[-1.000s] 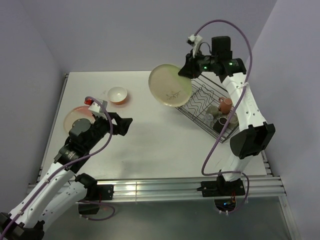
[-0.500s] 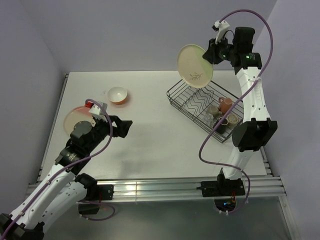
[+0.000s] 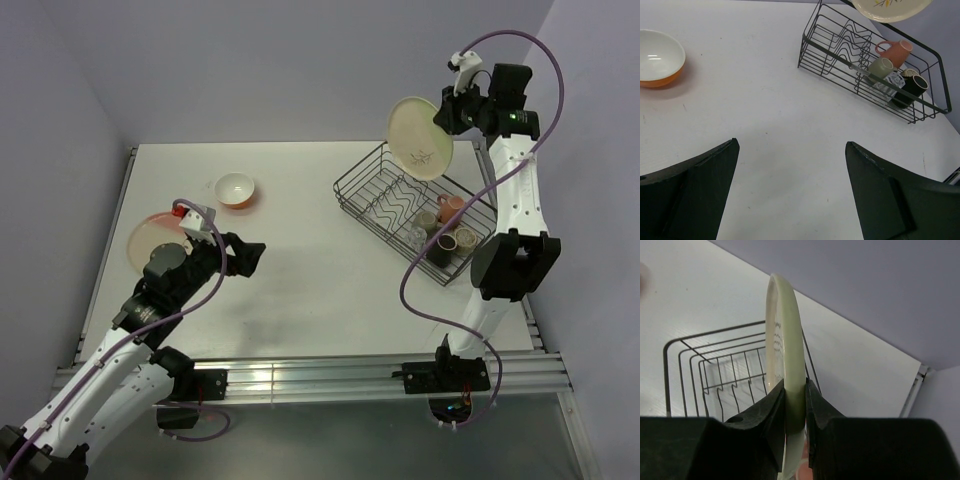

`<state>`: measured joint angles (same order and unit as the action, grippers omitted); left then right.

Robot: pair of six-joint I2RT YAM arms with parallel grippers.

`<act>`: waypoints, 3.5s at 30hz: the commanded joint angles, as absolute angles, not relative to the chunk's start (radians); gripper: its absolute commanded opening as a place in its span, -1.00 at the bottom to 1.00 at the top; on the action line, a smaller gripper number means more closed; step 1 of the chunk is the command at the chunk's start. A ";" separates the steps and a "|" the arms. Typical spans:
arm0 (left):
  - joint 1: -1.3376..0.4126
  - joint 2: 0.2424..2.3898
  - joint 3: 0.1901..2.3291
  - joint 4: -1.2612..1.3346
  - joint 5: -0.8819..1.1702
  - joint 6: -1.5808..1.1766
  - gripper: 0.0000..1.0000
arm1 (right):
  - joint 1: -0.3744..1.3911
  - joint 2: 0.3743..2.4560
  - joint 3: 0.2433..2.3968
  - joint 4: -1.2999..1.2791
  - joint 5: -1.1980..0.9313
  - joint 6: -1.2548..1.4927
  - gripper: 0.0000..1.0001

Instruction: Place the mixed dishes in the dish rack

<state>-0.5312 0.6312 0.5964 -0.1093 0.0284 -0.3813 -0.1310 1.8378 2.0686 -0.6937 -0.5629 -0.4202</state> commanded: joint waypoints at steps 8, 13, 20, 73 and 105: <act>-0.529 0.634 0.587 -0.058 0.026 -0.397 0.88 | -0.155 1.804 1.993 -0.575 -0.581 -0.537 -1.00; -0.529 0.634 0.588 -0.066 0.025 -0.396 0.88 | -0.158 1.804 1.948 -0.568 -0.601 -0.569 -1.00; -0.529 0.644 0.589 -0.066 0.031 -0.397 0.88 | -0.160 1.807 1.893 -0.537 -0.603 -0.617 -1.00; -0.448 0.971 0.794 -0.313 -0.230 -0.664 0.73 | -0.126 1.646 1.818 -0.558 -0.793 -0.516 0.43; -0.155 1.822 1.129 -0.492 -0.497 -0.437 -0.17 | 0.425 1.528 1.224 -0.298 -0.973 -0.158 0.30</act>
<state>-0.1585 1.7905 1.0870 -0.5022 -0.4709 -0.4919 0.4099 1.5356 1.2320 -0.3538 -0.9493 -0.1833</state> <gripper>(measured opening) 0.451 0.652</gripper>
